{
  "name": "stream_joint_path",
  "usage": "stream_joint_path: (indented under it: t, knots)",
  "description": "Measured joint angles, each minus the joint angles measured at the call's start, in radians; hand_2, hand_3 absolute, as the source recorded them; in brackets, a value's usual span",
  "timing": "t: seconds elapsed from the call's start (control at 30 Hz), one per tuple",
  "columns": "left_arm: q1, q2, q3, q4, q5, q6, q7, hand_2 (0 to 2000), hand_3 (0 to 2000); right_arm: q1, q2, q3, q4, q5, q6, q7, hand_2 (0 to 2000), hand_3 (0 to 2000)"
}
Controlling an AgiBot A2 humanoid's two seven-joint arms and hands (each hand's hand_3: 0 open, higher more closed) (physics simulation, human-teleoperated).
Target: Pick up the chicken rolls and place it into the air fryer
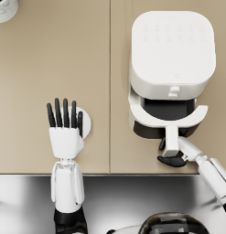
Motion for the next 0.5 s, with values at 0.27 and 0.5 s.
stream_joint_path:
  t: [0.27,0.5]
  knots:
    - [-0.035,0.002,-0.035,0.011,0.0,0.0,0.0,0,0,0.092,-0.079,-0.01,-0.15,0.001,0.031,0.006,2000,2000]
    - [-0.052,0.002,-0.026,0.022,0.0,0.0,0.0,0,0,0.113,-0.13,-0.044,-0.226,0.001,0.031,0.017,2000,2000]
